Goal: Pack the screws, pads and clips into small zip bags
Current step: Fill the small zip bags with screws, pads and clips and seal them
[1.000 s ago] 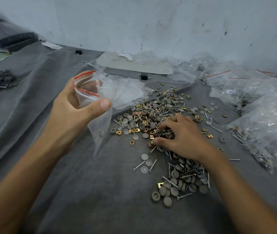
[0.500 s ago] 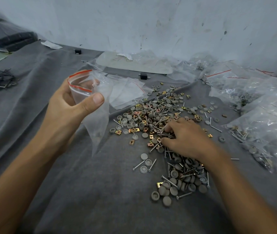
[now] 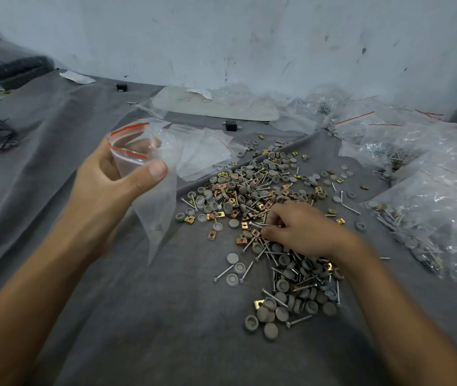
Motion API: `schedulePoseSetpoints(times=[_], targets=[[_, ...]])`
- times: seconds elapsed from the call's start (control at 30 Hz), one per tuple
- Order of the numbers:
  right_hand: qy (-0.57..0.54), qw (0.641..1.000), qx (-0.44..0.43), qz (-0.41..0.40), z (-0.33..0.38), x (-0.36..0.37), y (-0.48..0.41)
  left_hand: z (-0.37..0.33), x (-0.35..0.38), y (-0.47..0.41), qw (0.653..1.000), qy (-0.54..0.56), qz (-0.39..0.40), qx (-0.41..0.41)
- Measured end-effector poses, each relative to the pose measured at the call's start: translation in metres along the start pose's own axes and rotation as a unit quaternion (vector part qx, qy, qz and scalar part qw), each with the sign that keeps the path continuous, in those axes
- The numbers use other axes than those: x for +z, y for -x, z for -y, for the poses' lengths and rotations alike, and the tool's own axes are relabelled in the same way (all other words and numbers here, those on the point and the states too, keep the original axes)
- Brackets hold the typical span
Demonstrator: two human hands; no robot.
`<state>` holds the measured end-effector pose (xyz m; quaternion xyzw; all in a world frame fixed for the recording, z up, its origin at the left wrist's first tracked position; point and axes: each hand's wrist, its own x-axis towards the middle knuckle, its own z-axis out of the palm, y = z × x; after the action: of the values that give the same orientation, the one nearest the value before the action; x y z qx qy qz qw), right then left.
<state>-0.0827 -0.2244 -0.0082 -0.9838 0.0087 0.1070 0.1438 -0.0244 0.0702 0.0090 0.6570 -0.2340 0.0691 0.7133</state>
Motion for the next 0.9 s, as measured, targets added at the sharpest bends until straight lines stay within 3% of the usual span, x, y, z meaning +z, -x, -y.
schedulePoseSetpoints(times=[0.23, 0.33, 0.6, 0.77, 0.9], targets=[[-0.134, 0.983, -0.016, -0.124, -0.009, -0.003, 0.01, -0.019, -0.013, -0.003, 0.998, 0.042, -0.049, 0.004], [-0.216, 0.968, -0.015, -0.13, -0.014, -0.006, 0.013, -0.022, -0.023, -0.003, 0.998, 0.027, -0.047, 0.007], [-0.283, 0.95, -0.021, -0.135, -0.02, -0.01, 0.017, -0.006, 0.007, 0.008, 0.989, -0.138, 0.059, 0.003], [-0.375, 0.906, -0.09, -0.174, -0.009, -0.014, 0.022, 0.003, 0.034, 0.022, 0.97, -0.194, 0.146, 0.013], [-0.42, 0.874, -0.149, -0.191, 0.007, -0.025, 0.03, 0.005, 0.048, 0.028, 0.954, -0.248, 0.166, 0.011]])
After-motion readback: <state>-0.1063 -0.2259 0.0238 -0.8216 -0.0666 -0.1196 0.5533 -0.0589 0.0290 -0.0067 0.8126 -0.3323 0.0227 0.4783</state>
